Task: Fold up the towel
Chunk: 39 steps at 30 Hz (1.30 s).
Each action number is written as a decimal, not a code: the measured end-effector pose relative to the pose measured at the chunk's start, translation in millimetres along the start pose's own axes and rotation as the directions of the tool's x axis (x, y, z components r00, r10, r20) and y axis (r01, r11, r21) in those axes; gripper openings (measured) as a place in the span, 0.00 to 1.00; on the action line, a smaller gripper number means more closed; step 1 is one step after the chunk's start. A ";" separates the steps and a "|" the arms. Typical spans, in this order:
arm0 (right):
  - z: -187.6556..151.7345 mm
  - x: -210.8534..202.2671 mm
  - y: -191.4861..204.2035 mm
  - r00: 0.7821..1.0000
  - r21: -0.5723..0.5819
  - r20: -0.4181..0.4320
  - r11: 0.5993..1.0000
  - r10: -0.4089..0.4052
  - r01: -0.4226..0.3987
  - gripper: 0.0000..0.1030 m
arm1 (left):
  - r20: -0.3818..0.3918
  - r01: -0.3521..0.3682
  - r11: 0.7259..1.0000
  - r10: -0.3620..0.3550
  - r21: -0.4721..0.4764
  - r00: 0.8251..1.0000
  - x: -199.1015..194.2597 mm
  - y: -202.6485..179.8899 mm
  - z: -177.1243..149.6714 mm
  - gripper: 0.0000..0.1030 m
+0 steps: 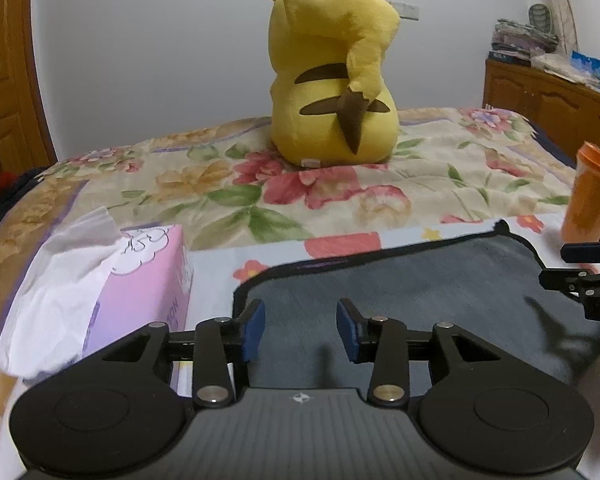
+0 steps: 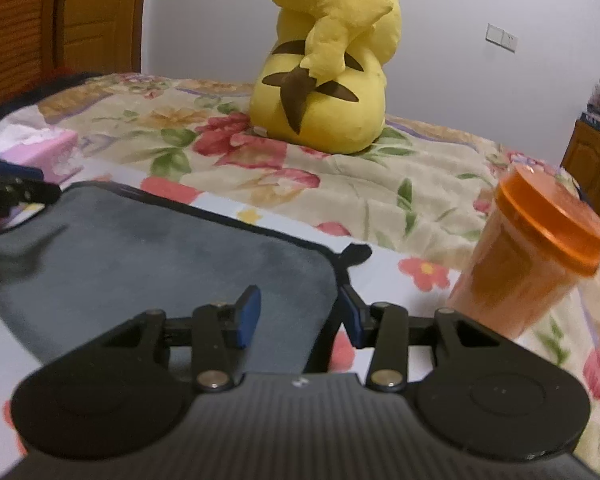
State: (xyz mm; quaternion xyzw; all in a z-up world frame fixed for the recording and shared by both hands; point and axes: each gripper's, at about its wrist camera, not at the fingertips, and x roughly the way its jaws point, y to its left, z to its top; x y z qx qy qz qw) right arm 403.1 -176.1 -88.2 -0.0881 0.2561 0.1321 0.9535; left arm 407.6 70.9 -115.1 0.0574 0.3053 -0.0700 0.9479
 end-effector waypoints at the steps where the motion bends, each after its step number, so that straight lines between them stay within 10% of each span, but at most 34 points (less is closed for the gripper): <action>1: -1.8 -1.9 1.5 1.000 0.006 0.000 1.000 0.005 -0.005 0.43 | -0.002 0.000 1.000 0.000 0.002 1.000 -2.4 -1.5 -1.9 0.43; 16: -16.7 -33.6 25.6 0.998 0.031 -0.012 0.998 0.054 -0.054 0.53 | -0.049 0.006 1.000 -0.006 0.004 0.999 -36.5 -14.1 -24.5 0.62; 30: -19.5 -83.6 28.0 0.999 0.064 0.016 0.997 0.048 -0.049 0.98 | 0.000 -0.013 1.000 0.013 -0.002 1.000 -89.3 -27.4 -24.8 0.87; 39: -19.9 -105.9 29.6 0.998 0.111 0.020 0.992 0.064 -0.066 1.00 | 0.045 -0.046 0.999 0.047 -0.012 0.998 -114.4 -25.7 -18.0 1.00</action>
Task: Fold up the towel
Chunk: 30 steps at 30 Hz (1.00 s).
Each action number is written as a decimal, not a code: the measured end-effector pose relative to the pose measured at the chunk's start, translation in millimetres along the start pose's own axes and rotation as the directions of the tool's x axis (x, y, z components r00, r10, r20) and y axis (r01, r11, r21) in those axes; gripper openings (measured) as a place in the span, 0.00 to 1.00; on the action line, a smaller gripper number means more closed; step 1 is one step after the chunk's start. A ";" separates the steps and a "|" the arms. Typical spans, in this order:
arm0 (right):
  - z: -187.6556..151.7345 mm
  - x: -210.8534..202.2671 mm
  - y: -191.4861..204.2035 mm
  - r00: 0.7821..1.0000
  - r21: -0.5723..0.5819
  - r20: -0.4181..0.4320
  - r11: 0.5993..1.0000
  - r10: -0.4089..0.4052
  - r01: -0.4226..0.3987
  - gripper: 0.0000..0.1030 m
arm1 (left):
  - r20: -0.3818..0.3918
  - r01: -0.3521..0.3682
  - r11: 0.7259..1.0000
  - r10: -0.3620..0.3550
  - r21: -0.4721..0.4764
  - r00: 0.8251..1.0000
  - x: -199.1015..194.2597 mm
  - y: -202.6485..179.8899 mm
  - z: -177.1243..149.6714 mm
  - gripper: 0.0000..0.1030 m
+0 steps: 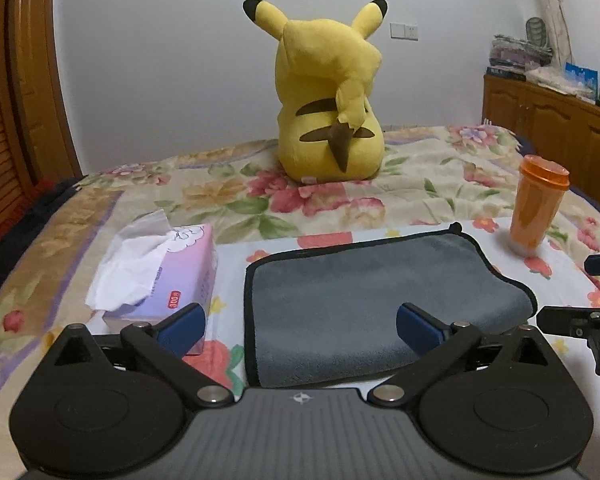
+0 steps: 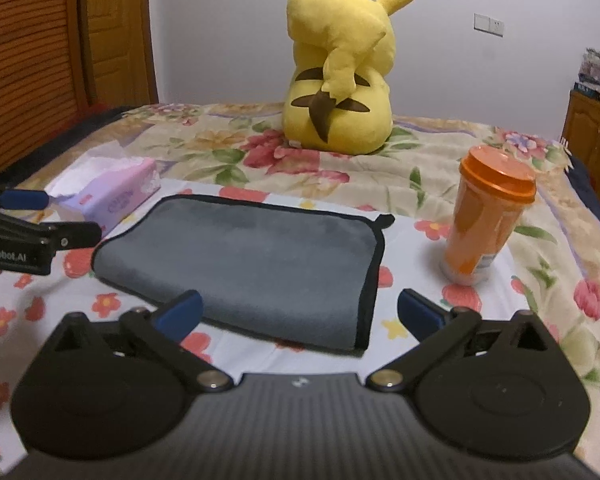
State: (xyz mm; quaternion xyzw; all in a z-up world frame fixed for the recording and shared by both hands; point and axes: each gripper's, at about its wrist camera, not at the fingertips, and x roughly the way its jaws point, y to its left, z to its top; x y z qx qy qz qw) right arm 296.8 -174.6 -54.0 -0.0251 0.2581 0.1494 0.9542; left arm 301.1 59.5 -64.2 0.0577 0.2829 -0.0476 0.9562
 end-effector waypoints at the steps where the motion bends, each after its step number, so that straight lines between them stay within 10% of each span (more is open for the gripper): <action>1: -0.4 -2.0 0.6 1.000 0.000 0.001 1.000 -0.002 0.002 1.00 | 0.000 0.000 1.000 0.000 0.001 1.000 -2.2 -0.8 0.5 1.00; 30: -6.5 -106.4 8.6 0.994 0.028 0.091 0.998 -0.052 0.050 1.00 | 0.002 -0.014 0.999 0.014 -0.047 1.000 -118.9 -20.8 -8.5 1.00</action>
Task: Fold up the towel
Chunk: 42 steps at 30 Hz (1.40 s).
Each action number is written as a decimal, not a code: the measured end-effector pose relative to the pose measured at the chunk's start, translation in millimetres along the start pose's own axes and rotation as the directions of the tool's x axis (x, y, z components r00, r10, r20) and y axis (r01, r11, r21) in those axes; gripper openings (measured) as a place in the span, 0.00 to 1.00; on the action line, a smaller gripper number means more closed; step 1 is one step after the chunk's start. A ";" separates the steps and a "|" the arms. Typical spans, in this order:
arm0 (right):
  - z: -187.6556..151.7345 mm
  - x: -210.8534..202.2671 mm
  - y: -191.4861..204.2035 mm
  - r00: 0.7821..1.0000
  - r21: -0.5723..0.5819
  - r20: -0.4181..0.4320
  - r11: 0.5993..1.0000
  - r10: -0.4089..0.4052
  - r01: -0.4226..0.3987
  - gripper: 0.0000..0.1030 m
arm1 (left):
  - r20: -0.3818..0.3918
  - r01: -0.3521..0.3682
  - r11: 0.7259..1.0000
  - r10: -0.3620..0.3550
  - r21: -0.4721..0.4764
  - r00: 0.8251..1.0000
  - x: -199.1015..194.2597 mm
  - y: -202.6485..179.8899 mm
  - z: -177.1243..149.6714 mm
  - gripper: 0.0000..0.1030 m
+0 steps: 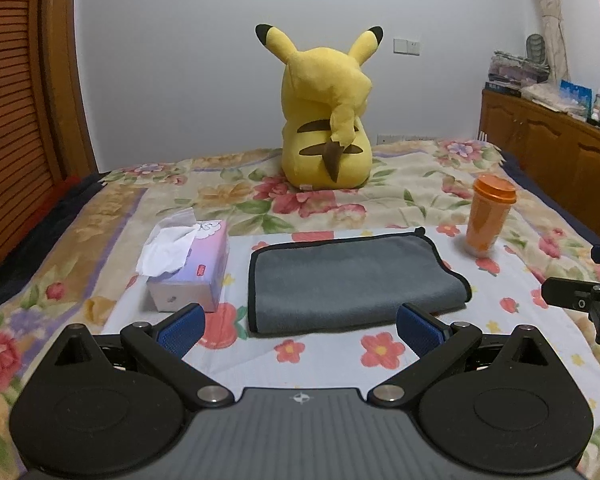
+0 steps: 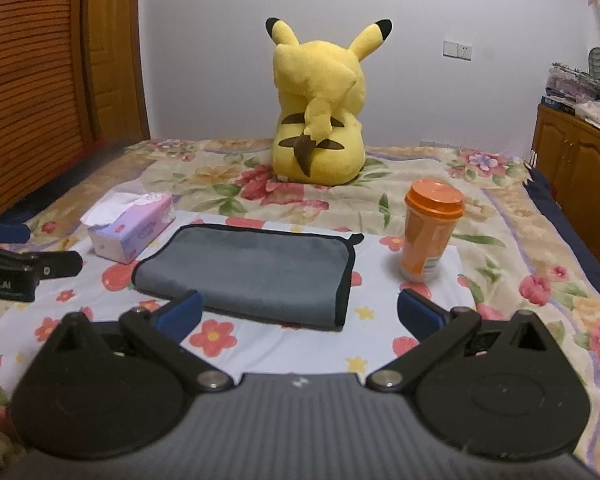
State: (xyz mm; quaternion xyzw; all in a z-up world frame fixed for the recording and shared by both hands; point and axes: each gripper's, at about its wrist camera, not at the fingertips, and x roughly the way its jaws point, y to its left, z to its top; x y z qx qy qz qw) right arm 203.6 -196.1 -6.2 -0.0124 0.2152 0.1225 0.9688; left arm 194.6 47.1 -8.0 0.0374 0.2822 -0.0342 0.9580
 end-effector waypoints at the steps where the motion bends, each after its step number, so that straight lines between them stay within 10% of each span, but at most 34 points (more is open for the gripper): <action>1: 0.1 -4.2 0.8 1.000 -0.001 0.004 1.000 0.000 0.000 1.00 | -0.002 -0.001 1.000 0.001 0.000 1.000 -3.8 -1.1 -0.7 1.00; 42: -70.8 -98.0 -8.6 0.997 0.093 0.071 0.996 -0.011 0.004 1.00 | -0.037 0.017 1.000 -0.018 -0.012 0.999 -83.8 -36.2 -68.9 1.00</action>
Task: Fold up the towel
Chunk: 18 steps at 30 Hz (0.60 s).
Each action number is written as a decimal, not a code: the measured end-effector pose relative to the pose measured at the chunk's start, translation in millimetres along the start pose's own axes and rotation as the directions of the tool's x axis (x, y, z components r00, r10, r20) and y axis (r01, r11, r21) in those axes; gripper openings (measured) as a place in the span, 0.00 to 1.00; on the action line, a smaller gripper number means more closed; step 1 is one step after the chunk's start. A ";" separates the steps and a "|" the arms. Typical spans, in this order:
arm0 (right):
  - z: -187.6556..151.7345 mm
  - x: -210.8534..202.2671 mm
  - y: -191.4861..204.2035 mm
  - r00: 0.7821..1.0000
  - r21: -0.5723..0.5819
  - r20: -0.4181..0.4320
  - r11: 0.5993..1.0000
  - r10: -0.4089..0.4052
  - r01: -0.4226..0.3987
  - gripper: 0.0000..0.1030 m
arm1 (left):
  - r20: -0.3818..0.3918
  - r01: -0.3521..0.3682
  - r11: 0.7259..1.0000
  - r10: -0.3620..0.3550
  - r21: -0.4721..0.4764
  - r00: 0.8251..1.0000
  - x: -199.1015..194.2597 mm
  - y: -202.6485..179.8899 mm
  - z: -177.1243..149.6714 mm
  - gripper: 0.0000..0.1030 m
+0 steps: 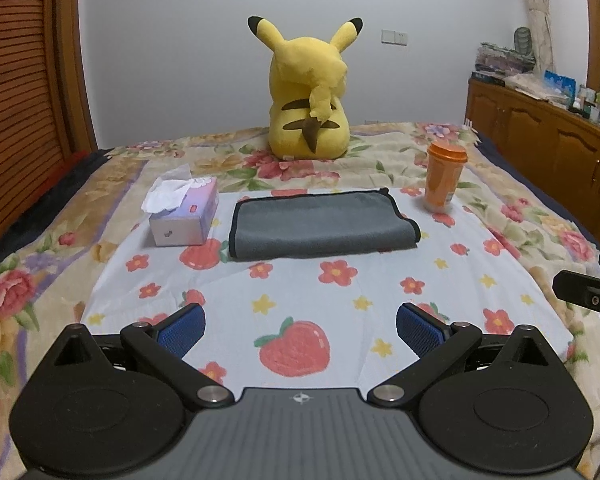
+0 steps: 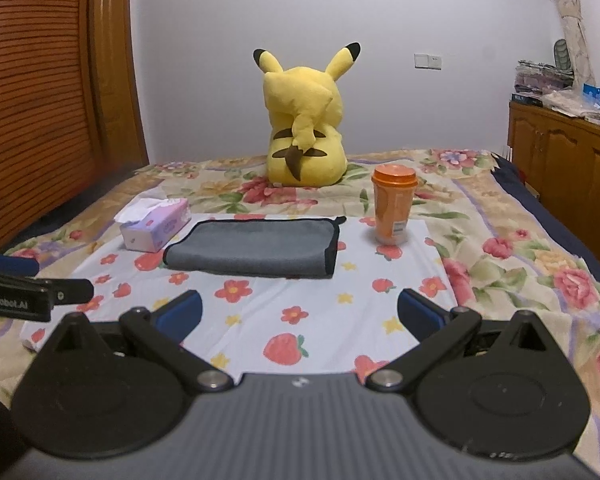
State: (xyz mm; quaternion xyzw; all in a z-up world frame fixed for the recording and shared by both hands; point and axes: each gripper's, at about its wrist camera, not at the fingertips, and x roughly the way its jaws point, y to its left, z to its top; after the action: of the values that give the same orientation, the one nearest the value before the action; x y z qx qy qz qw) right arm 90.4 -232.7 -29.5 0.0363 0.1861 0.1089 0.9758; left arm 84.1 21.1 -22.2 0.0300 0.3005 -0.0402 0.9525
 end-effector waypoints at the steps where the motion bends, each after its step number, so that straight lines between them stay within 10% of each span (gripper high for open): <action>1: -2.7 -1.3 -2.1 1.000 0.010 -0.002 1.000 0.003 -0.003 1.00 | -0.002 0.001 1.000 -0.001 0.002 1.000 -0.6 -1.5 -1.9 1.00; 18: -30.4 -2.4 -17.7 1.000 -0.020 -0.011 1.000 -0.006 0.006 1.00 | -0.027 0.016 1.000 -0.017 -0.008 0.999 -3.4 -28.3 -31.2 1.00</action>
State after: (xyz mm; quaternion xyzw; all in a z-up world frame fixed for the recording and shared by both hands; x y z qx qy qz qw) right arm 80.4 -249.5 -58.8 0.0255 0.1904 0.1081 0.9754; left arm 60.9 -4.3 -46.6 0.0243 0.3139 -0.0464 0.9480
